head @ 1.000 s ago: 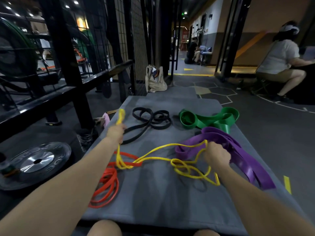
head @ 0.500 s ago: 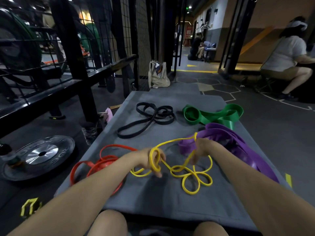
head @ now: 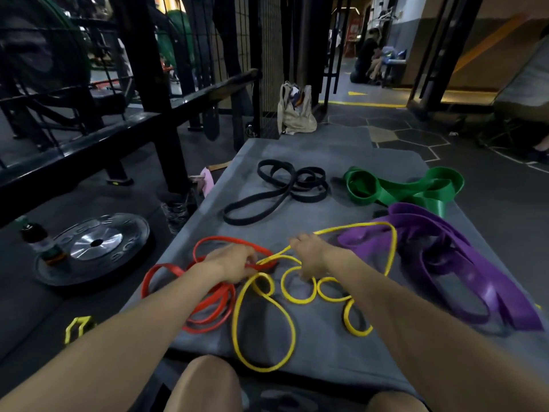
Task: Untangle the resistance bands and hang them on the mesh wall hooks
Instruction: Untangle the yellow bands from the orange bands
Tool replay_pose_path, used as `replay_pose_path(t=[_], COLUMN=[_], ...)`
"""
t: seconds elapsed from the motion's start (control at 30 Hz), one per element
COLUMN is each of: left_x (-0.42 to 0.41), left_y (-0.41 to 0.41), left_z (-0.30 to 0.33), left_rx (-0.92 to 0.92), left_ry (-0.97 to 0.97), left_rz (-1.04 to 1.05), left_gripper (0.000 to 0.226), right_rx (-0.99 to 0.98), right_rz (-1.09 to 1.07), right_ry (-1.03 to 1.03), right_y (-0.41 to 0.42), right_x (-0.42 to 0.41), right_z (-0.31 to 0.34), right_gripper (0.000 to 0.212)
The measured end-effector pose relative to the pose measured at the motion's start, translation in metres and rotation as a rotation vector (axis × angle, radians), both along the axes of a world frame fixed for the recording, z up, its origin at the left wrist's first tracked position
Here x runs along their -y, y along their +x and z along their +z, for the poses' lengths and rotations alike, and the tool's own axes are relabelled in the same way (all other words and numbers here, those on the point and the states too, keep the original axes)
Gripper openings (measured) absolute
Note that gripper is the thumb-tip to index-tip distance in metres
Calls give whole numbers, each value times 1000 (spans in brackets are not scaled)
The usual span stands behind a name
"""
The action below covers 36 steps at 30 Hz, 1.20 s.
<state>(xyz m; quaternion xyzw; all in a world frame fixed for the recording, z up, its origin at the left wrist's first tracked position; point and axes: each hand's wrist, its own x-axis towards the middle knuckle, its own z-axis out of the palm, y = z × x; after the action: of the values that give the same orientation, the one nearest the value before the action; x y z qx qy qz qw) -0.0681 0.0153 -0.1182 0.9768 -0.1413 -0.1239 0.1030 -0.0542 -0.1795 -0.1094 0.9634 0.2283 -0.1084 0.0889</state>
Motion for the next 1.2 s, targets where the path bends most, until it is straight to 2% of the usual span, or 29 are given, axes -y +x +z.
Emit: replay_pose_path(t=[0.13, 0.2, 0.27, 0.37, 0.47, 0.53, 0.6, 0.7, 0.83, 1.0, 1.03, 1.07, 1.13, 1.2], left_x=[-4, -4, -4, -7, -6, -1, 1, 0, 2, 11, 14, 18, 30, 49], left_y=[-1, -1, -1, -3, -5, -6, -5, -2, -10, -8, -7, -8, -11, -15], left_z=[-4, -2, 0, 4, 14, 25, 33, 37, 40, 47, 52, 58, 74, 95], left_rx=[30, 39, 50, 76, 95, 113, 85, 10, 3, 104, 106, 105, 94, 104], left_ry=[-110, -144, -173, -214, -306, -295, -217, -41, 197, -10, -36, -96, -343, -593], left_rz=[9, 2, -6, -12, -7, -35, -59, -35, 56, 267, 276, 287, 266, 159], left_gripper=[15, 13, 13, 14, 16, 18, 19, 19, 24, 30, 38, 56, 97, 118], right_rx=[69, 62, 26, -15, 117, 182, 268, 416, 539, 468, 446, 430, 392, 345], right_rz=[-38, -100, -148, -352, -529, -610, -677, -761, -735, -595, -590, -579, -547, -521], right_ry=[72, 64, 151, 594, 1027, 1325, 1488, 1528, 1550, 1510, 1528, 1551, 1580, 1596], right_y=[9, 11, 13, 21, 26, 25, 26, 26, 18, -1, -4, -6, -12, -19], right_x=[1, 3, 5, 9, 11, 12, 16, 28, 43, 45, 44, 43, 42, 43], right_z=[-22, -24, -20, 4, 42, 68, 90, 116, 139, 148, 150, 153, 162, 171], right_gripper=[47, 41, 35, 19, 9, 19, 30, 30, 19, 26, 26, 25, 25, 26])
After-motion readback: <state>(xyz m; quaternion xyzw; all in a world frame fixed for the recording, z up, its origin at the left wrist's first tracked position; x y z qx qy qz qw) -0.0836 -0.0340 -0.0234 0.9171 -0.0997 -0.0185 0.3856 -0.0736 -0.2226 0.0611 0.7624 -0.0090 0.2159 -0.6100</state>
